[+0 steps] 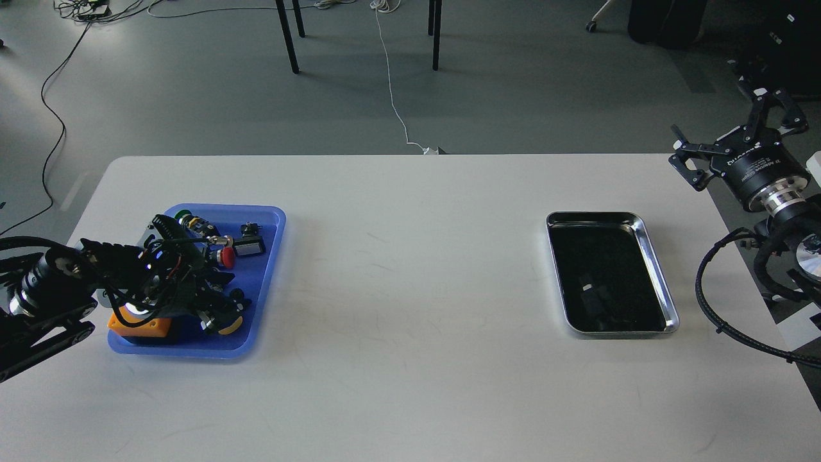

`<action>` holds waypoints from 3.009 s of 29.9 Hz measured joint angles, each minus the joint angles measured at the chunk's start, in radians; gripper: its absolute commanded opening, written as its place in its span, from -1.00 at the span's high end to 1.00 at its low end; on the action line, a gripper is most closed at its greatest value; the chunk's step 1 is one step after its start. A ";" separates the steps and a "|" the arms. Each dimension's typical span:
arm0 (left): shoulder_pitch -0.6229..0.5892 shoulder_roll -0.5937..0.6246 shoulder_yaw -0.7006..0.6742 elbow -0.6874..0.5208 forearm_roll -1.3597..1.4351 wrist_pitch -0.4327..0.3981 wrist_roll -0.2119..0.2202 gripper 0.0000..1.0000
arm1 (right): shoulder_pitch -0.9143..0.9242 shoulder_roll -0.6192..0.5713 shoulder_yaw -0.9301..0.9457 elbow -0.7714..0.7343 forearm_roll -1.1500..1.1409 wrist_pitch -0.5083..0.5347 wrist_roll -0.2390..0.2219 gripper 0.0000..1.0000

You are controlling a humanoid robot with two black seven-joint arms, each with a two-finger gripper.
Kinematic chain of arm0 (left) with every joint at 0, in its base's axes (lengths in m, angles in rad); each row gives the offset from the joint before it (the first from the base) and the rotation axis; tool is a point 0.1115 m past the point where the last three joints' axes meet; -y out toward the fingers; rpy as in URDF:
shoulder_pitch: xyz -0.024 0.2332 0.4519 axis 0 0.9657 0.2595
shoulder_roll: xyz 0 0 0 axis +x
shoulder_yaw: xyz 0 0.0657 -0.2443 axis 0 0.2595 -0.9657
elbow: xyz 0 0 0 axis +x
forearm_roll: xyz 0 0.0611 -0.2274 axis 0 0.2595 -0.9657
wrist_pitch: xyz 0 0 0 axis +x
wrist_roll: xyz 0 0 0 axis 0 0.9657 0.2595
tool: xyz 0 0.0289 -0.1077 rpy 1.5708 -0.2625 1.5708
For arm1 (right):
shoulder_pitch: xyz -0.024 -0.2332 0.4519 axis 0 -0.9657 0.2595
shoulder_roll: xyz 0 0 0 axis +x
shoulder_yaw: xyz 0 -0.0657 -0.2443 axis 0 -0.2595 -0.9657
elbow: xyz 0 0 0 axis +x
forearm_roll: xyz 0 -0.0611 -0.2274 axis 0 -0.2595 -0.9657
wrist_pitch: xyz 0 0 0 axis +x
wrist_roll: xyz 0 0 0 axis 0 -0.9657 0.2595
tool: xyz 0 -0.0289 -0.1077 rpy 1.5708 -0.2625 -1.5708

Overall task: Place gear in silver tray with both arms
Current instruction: 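Close the left gripper on a small black gear in the blue tray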

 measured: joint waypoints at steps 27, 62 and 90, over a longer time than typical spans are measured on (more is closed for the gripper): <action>0.002 0.001 0.005 -0.015 0.000 -0.002 -0.005 -0.07 | 0.005 -0.005 0.000 -0.002 0.000 0.000 0.000 -0.99; 0.003 0.000 0.002 -0.002 0.000 -0.003 -0.007 0.34 | 0.005 -0.007 -0.002 0.000 0.000 0.000 0.000 -0.99; -0.001 0.012 0.002 -0.021 -0.009 -0.015 -0.007 0.74 | 0.005 -0.008 -0.001 -0.001 0.000 0.000 0.000 -0.99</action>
